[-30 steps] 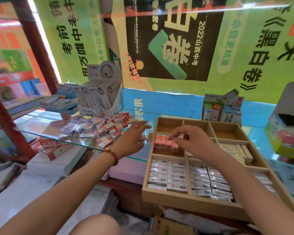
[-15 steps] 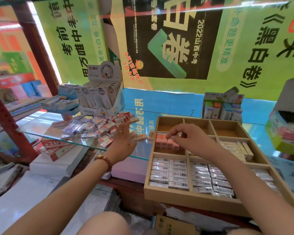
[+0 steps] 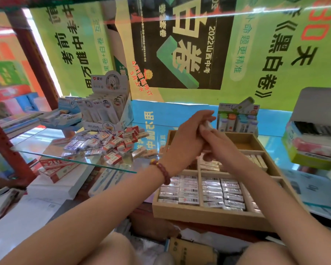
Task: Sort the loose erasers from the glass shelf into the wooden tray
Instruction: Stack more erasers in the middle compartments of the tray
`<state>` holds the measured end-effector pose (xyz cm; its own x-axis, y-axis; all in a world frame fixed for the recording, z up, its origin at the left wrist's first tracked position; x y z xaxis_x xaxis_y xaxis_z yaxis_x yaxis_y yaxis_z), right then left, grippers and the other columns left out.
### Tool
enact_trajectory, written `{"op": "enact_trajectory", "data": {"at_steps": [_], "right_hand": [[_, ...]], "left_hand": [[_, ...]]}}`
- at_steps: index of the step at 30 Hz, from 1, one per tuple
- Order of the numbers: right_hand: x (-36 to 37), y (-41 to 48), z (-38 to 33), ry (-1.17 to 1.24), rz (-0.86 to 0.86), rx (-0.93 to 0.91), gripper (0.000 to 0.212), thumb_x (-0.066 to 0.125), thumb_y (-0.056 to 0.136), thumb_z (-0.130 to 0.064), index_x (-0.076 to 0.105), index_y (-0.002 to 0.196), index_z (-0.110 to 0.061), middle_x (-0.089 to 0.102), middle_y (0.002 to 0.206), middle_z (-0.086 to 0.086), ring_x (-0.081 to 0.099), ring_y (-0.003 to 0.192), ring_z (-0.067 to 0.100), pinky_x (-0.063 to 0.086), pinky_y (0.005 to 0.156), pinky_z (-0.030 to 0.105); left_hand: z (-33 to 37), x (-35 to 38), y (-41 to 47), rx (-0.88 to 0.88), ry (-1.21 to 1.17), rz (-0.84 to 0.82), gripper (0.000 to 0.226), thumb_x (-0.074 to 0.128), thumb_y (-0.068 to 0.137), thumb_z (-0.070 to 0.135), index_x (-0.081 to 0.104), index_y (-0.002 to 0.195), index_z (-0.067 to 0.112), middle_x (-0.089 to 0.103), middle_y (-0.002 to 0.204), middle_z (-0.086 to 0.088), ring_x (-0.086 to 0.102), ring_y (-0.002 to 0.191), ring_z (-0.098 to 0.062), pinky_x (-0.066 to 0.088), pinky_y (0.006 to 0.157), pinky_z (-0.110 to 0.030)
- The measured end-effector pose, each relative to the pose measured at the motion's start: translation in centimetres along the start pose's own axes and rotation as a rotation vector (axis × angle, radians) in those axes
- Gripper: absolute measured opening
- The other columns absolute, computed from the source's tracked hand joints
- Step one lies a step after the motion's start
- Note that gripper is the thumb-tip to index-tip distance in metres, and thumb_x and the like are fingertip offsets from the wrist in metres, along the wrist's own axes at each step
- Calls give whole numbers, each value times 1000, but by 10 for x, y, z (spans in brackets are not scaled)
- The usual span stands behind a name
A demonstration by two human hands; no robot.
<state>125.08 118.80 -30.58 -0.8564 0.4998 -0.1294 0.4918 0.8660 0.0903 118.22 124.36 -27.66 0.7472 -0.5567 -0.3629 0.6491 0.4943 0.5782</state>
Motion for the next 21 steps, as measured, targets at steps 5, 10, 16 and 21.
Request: {"op": "enact_trajectory", "data": {"at_steps": [5, 10, 16, 21], "right_hand": [[-51, -6, -2, 51, 360, 9, 19, 43, 99, -28, 50, 107, -12, 60, 85, 2, 55, 67, 10, 41, 52, 22], [-137, -37, -9, -392, 745, -133, 28, 46, 98, -35, 56, 96, -9, 55, 73, -5, 52, 66, 13, 31, 59, 28], [-174, -39, 38, -841, 576, 189, 41, 40, 99, -36, 61, 78, -8, 66, 92, 18, 52, 75, 28, 33, 64, 32], [-170, -36, 50, -914, 410, 239, 33, 46, 96, -36, 52, 122, -16, 63, 112, 8, 58, 99, 26, 41, 73, 32]], "left_hand": [[18, 46, 19, -71, -215, 93, 46, 53, 77, -11, 47, 111, 19, 59, 102, 11, 59, 98, -5, 50, 84, -20], [-1, 109, 12, -115, 82, -192, 45, 52, 81, 4, 46, 125, 15, 56, 122, -1, 51, 117, -18, 39, 104, -39], [-4, 160, -10, 198, 609, -606, 39, 39, 93, 11, 53, 128, 21, 50, 138, 4, 43, 127, -12, 17, 107, -32], [-9, 168, -11, 295, 714, -662, 46, 38, 90, 10, 49, 134, 20, 48, 140, 4, 47, 122, -15, 18, 106, -35]]}}
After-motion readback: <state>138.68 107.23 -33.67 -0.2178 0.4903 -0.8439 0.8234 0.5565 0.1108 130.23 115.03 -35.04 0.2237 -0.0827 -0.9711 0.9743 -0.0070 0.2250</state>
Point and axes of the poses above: each hand's wrist, its own y-axis towards the middle knuckle, its own x-axis out of the palm, z = x × y, the point moved 6 cm from there along y, towards the middle knuckle
